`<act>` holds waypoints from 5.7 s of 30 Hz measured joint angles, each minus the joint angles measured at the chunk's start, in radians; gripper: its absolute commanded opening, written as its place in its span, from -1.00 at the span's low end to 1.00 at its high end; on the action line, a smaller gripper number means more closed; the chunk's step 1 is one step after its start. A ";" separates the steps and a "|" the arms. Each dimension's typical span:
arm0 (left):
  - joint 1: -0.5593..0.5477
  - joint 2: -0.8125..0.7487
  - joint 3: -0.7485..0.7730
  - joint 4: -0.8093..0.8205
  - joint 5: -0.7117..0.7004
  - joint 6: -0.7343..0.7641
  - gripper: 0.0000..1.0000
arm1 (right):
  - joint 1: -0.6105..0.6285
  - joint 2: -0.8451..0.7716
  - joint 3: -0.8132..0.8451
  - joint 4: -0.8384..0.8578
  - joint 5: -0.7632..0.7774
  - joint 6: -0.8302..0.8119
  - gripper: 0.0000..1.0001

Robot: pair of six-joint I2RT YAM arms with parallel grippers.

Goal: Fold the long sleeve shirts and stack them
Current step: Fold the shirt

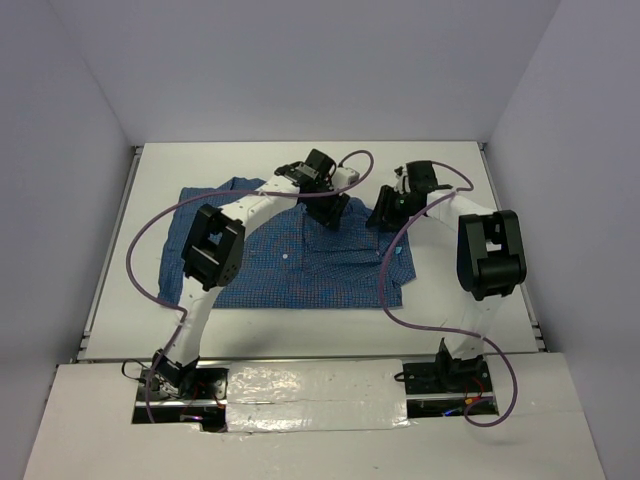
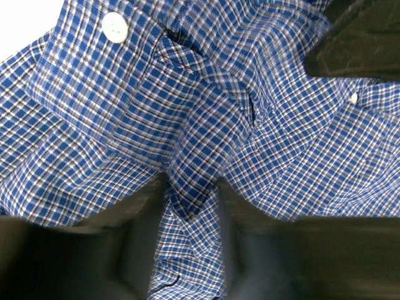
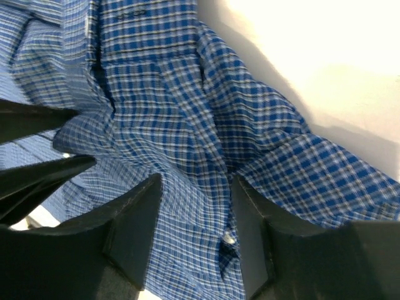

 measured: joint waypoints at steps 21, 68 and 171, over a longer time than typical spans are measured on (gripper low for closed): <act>-0.042 -0.308 -0.271 0.037 0.060 0.257 -1.00 | 0.068 -0.342 -0.233 0.046 -0.051 -0.003 -1.00; -0.129 -0.492 -0.499 -0.005 0.113 0.357 -0.07 | 0.223 -0.779 -0.539 -0.153 0.120 0.068 -0.23; 0.635 -0.676 -0.639 -0.240 -0.188 0.273 0.56 | 0.034 -0.731 -0.673 -0.140 0.222 0.194 0.62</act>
